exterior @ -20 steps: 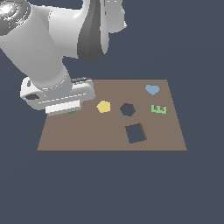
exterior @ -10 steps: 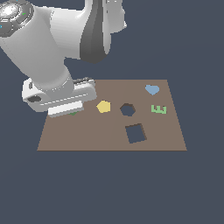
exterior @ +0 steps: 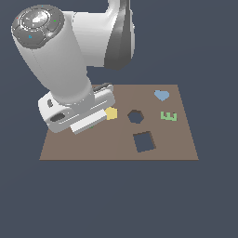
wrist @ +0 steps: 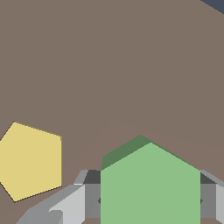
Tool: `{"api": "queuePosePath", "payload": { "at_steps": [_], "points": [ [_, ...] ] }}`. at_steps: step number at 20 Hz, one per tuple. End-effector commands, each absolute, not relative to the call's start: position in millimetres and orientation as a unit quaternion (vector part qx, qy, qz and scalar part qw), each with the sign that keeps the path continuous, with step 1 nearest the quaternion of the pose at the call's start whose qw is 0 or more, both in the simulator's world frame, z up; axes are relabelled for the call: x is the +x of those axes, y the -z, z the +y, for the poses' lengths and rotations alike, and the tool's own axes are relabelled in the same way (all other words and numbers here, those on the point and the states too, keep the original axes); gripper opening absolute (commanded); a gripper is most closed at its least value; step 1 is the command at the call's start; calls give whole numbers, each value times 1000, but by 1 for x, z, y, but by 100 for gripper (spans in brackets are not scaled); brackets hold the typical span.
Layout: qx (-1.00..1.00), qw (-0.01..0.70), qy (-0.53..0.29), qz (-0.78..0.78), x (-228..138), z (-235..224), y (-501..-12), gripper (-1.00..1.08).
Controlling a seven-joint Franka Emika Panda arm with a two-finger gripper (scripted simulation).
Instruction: Insert a designated object into the corresponding slot on a board.
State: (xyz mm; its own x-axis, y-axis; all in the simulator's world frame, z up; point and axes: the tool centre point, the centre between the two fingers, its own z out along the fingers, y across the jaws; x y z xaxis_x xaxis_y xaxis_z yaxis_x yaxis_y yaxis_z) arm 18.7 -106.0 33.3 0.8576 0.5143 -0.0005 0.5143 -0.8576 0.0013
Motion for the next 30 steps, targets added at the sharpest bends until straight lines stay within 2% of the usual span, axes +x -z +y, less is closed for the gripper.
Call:
{"api": "queuePosePath", "payload": {
  "at_steps": [1,8,16,23,30],
  "points": [
    [949,1,0,316,25,-86,-35,-100],
    [887,1,0,463,30,-23,-37,-100],
    [808,1,0,589,15,34,-40,-100],
    [768,1,0,641,3,57,-41,-100],
    [763,1,1,646,1,60,-38,-100]
  ]
}}
